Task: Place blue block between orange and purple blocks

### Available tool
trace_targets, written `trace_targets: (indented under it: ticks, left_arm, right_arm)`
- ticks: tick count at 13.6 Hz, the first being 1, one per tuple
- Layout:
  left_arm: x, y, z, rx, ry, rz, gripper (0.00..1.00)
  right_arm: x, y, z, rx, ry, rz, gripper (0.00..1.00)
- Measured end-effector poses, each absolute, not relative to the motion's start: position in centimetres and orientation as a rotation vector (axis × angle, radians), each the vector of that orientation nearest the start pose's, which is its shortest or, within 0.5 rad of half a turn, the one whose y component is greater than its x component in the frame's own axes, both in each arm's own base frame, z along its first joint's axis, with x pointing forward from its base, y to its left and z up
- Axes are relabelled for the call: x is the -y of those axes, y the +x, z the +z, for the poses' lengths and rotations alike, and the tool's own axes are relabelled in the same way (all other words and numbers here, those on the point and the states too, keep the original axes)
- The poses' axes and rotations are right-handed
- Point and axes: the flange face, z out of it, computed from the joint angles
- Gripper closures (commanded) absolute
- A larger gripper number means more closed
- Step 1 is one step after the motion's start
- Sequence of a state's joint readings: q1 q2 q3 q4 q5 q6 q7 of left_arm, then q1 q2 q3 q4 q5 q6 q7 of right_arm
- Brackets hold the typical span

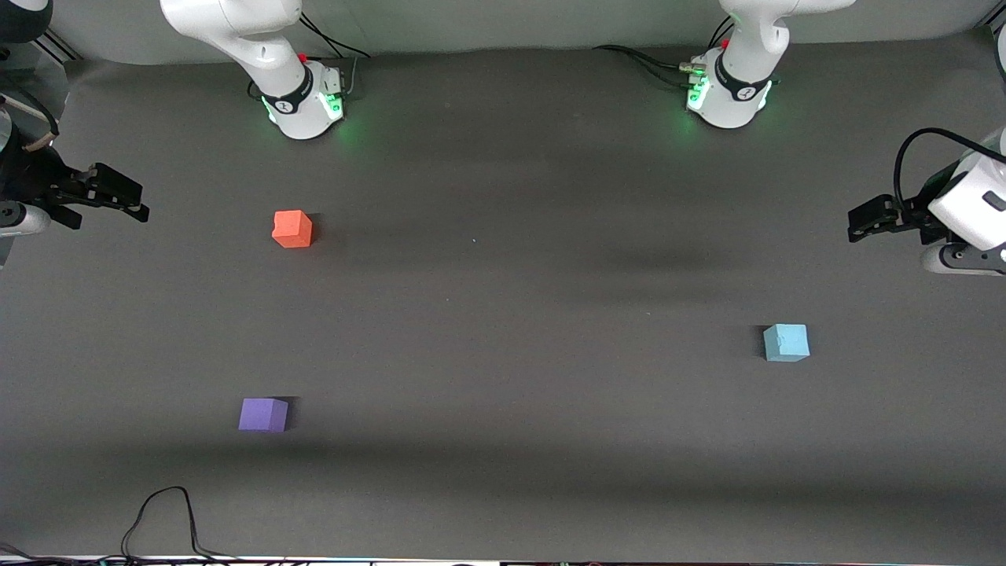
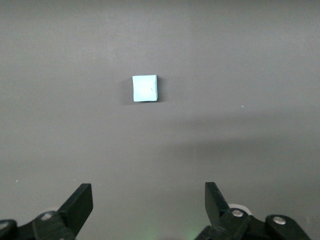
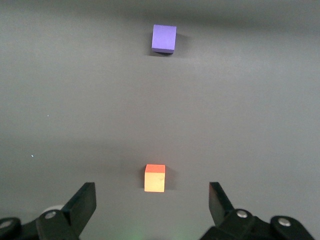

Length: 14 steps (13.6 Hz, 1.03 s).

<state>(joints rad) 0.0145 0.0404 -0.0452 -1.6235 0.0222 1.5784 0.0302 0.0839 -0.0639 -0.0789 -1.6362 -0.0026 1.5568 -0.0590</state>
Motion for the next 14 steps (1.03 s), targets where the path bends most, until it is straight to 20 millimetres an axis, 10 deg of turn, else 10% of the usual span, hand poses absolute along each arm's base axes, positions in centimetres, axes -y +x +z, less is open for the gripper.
trace_targets:
  ticks: [9,14]
  left_arm:
    - [0.5,56.4,56.1,-0.099,-3.117,0.171,0.0]
    - [-2.0,58.2,48.2,-0.131,-3.123,0.113,0.0]
  right_arm:
    - [-0.1,53.2,62.7,0.109,-3.137,0.029,0.0]
    - [-0.1,53.3,62.6,0.109,-3.137,0.032,0.0]
